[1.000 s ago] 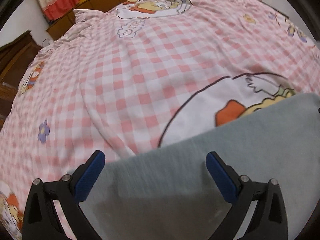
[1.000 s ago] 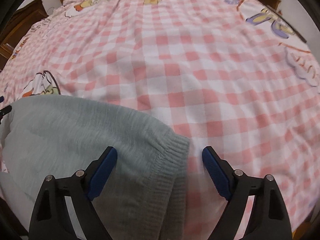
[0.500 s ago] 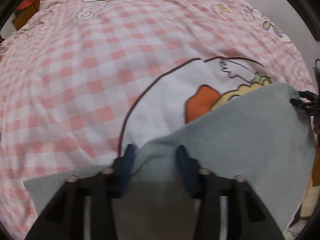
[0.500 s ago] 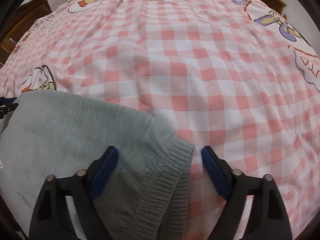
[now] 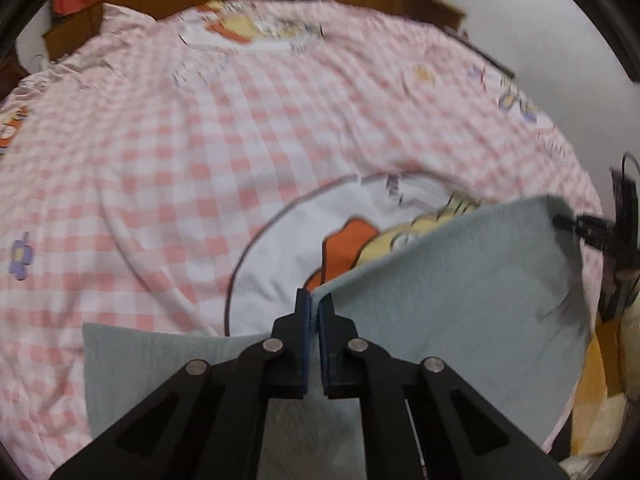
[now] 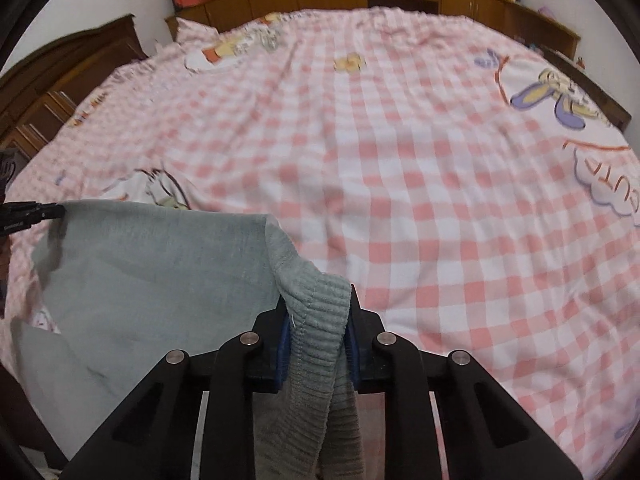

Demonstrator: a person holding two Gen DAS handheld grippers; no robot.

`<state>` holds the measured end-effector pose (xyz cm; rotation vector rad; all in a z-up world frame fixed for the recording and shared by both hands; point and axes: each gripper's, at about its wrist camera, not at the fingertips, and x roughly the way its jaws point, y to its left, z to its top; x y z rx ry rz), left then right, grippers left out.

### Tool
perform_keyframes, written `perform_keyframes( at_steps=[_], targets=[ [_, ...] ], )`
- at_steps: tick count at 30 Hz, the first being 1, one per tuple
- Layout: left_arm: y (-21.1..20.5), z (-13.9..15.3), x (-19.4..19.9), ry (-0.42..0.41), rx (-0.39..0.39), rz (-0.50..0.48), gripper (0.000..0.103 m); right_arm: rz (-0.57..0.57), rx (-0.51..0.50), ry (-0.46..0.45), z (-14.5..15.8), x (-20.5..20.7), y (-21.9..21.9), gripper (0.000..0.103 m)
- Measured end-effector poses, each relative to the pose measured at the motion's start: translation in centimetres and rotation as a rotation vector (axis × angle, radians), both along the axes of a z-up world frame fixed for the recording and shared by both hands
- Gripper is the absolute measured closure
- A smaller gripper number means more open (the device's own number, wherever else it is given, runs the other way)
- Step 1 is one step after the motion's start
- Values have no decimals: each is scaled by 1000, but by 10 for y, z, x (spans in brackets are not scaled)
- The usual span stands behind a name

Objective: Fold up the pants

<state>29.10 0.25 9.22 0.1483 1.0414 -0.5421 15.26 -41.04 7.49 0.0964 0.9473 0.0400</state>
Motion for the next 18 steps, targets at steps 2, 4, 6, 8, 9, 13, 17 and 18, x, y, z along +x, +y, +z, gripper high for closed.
perform_keyframes(
  at_steps=[2,4,6,8,9,13,17,18],
  targets=[
    [3,18,-7,-26,-34,13,100,4,2,-19,8,-5,1,81],
    [6,32,-18,-60,-50,19,100,7,2,-36,15,-10,-2,81],
    [8,46,-32,-92,-66,30,100,8,6,-56,22,-18,-3,81],
    [11,59,-49,-135,-54,55,100,13,16,-72,27,-29,-4,81],
    [13,63,-58,-151,-55,64,100,16,16,-78,29,-33,-4,81],
    [22,72,-104,-180,-94,76,100,61,6,-91,35,-55,2,81],
    [31,73,-155,-213,-113,89,100,91,-13,-99,38,-81,9,81],
    [34,71,-169,-210,-132,98,100,99,-15,-100,38,-89,11,81]
  ],
)
